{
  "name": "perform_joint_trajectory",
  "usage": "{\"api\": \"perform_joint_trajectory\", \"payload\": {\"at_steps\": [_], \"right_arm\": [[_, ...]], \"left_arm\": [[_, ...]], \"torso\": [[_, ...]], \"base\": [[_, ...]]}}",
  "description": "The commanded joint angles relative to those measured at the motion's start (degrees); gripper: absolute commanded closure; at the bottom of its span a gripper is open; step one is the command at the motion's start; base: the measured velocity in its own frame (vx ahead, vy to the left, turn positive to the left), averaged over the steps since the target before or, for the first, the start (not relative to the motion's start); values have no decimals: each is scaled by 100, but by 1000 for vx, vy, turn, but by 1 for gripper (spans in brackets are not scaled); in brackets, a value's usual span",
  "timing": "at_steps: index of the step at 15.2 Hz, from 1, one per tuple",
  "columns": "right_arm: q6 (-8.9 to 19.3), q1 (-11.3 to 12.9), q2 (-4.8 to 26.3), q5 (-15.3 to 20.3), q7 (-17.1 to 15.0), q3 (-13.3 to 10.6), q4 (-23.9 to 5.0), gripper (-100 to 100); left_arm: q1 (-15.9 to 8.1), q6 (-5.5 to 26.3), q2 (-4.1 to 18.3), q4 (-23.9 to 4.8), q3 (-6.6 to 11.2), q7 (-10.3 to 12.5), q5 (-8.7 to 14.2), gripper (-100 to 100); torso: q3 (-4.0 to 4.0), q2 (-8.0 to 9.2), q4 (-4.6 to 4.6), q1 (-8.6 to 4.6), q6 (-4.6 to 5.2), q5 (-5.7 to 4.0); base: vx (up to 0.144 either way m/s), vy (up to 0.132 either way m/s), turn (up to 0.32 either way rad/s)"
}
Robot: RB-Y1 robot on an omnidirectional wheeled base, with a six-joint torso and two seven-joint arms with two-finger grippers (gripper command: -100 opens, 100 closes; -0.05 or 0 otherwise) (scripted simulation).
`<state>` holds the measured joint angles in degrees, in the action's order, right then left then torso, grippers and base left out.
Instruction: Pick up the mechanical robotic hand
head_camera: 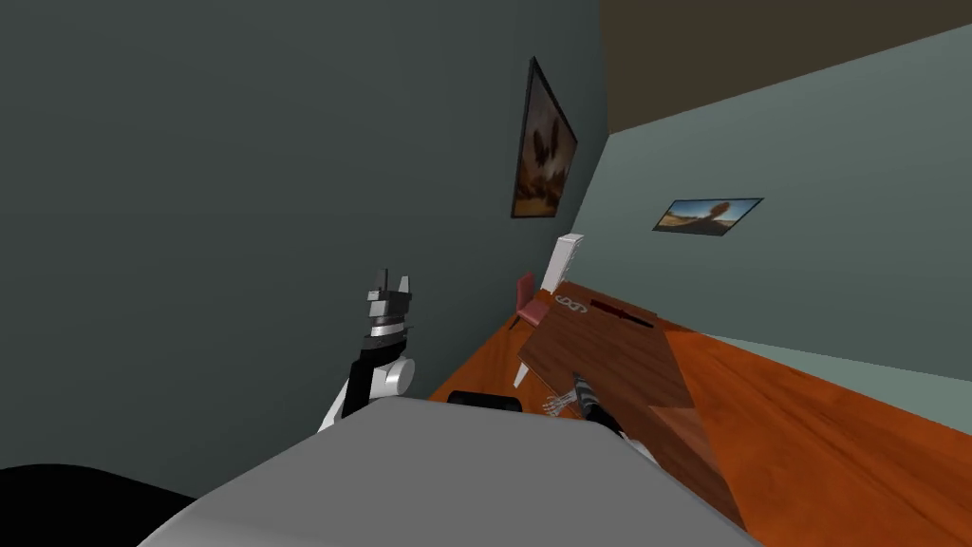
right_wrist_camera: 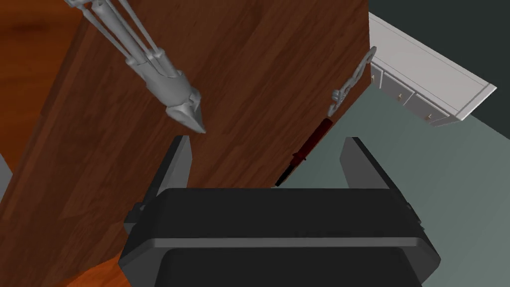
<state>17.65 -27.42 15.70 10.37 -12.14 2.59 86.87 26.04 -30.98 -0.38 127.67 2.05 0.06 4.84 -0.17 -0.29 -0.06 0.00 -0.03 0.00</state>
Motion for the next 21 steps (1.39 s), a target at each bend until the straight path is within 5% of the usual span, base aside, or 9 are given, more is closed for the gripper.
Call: {"api": "perform_joint_trajectory", "payload": {"at_steps": [1,21], "right_arm": [[286,26,-52,144,-172,22,-286,-100],[2237,169,-339,723,-990,73,-2056,-100]], "left_arm": [[0,0,0,0,0,0,0,0],[2,0,0,0,1,0,0,0]], "torso": [[0,0,0,0,0,0],[2,4,0,8,8,2]], "base": [[58,-49,413],[26,-42,285]]}}
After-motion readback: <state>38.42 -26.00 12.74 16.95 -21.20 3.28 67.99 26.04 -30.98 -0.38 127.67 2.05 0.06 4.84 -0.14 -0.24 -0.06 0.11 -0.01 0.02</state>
